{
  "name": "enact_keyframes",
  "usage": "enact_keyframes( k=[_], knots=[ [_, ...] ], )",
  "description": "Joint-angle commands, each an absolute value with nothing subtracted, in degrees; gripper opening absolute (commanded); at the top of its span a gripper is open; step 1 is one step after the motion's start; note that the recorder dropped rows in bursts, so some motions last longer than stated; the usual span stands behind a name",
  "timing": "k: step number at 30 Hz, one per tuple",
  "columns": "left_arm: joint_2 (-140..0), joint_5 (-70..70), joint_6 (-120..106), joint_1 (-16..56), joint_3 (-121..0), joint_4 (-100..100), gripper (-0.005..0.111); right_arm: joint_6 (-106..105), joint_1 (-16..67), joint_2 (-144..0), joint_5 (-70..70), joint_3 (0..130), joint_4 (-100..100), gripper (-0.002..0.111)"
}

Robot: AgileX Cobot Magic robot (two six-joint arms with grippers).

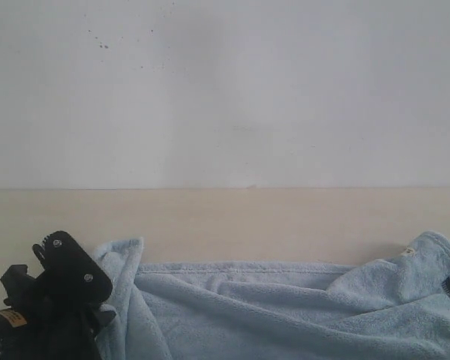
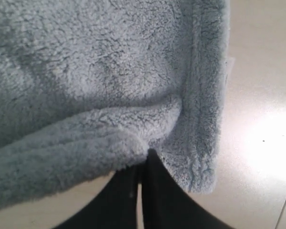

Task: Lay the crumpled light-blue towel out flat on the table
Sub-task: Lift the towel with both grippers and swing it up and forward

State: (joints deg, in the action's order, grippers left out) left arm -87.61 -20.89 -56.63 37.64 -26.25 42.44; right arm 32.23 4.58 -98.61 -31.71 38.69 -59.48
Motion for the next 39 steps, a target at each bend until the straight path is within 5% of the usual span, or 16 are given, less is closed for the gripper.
enact_keyframes(
  k=[1,6,12,23,29,39],
  knots=[
    [-87.66,-21.23,-55.9,37.88,-26.57,47.47,0.004,35.6,4.54,-96.18,-34.64,38.88,-60.2,0.0],
    [-81.37,-24.26,-57.79,37.88,-26.57,56.31,0.004,43.34,4.54,-81.36,-35.38,38.88,-64.15,0.0],
    [-56.92,-33.54,-77.91,37.88,-26.57,74.11,0.004,44.36,4.54,-58.81,-31.38,38.88,-59.97,0.0],
    [-29.86,-36.47,-90.39,37.88,-29.1,78.12,0.004,39.41,4.54,-34.34,-22.98,38.88,-60.71,0.0],
    [-32.09,-35.95,-98.57,37.88,-29.52,82.22,0.004,38.9,4.54,-37.04,-21.76,38.88,-60.83,0.0],
    [-58.78,-41.88,-85.66,36.13,-37.11,63.92,0.004,43.38,4.54,-62.13,-13.39,47.69,-65.75,0.0]
  ],
)
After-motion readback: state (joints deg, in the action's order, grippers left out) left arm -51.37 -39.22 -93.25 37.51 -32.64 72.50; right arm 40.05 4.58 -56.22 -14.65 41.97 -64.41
